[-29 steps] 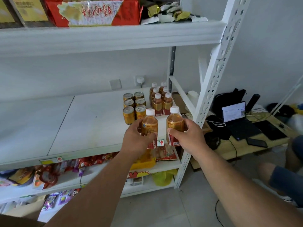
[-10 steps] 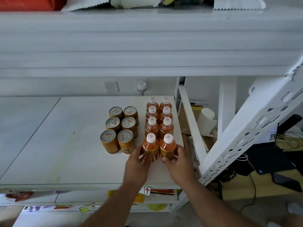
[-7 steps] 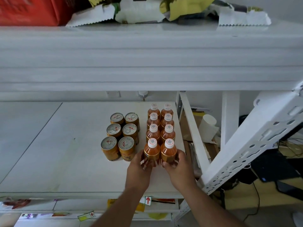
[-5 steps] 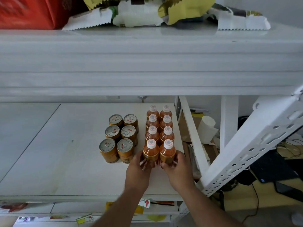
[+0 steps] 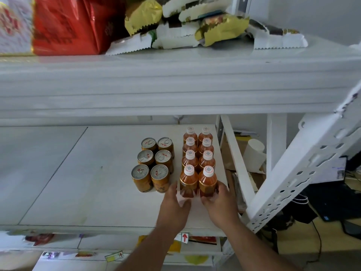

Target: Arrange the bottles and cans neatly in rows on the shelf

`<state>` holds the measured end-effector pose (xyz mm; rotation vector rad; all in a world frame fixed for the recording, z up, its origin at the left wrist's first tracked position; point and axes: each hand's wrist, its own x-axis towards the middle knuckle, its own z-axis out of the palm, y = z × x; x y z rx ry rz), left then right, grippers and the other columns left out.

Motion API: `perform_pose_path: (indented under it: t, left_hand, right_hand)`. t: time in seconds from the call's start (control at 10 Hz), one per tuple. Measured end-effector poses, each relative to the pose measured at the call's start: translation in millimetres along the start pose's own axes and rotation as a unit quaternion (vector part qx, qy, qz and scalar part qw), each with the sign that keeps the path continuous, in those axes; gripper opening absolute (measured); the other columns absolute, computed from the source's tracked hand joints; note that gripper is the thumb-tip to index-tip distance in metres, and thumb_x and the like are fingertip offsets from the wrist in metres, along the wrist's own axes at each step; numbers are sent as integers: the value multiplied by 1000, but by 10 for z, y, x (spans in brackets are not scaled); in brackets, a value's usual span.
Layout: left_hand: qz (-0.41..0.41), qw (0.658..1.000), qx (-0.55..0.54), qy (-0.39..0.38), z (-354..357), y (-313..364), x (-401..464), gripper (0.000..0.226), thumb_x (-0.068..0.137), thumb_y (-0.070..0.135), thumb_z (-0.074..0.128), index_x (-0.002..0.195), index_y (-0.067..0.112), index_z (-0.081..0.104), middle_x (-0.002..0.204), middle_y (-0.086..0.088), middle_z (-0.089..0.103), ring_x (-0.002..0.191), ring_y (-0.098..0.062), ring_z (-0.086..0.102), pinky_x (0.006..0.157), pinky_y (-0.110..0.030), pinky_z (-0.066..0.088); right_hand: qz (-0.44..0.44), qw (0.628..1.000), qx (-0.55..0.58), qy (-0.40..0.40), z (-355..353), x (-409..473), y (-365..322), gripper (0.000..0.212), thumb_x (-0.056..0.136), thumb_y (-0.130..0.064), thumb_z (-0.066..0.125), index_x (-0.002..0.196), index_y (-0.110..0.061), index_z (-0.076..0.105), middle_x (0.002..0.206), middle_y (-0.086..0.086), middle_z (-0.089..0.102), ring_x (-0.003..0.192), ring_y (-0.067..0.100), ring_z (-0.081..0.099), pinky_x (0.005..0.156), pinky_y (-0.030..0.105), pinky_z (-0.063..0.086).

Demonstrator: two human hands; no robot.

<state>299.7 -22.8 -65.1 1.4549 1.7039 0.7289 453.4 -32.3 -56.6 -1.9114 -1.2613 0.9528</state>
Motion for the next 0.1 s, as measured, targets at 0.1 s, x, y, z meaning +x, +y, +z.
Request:
perform_pose_path:
  t: [0.1]
  left_hand:
    - [-2, 999, 36, -11, -103, 28, -124, 78, 91, 34, 66, 155, 30, 22, 156, 6, 37, 140, -17, 39, 112, -38, 39]
  right_hand:
    - [2, 1000, -17, 3, -23, -140, -78, 52, 93, -32, 71, 139, -26, 47, 133, -4, 61, 125, 20, 56, 93, 30, 41]
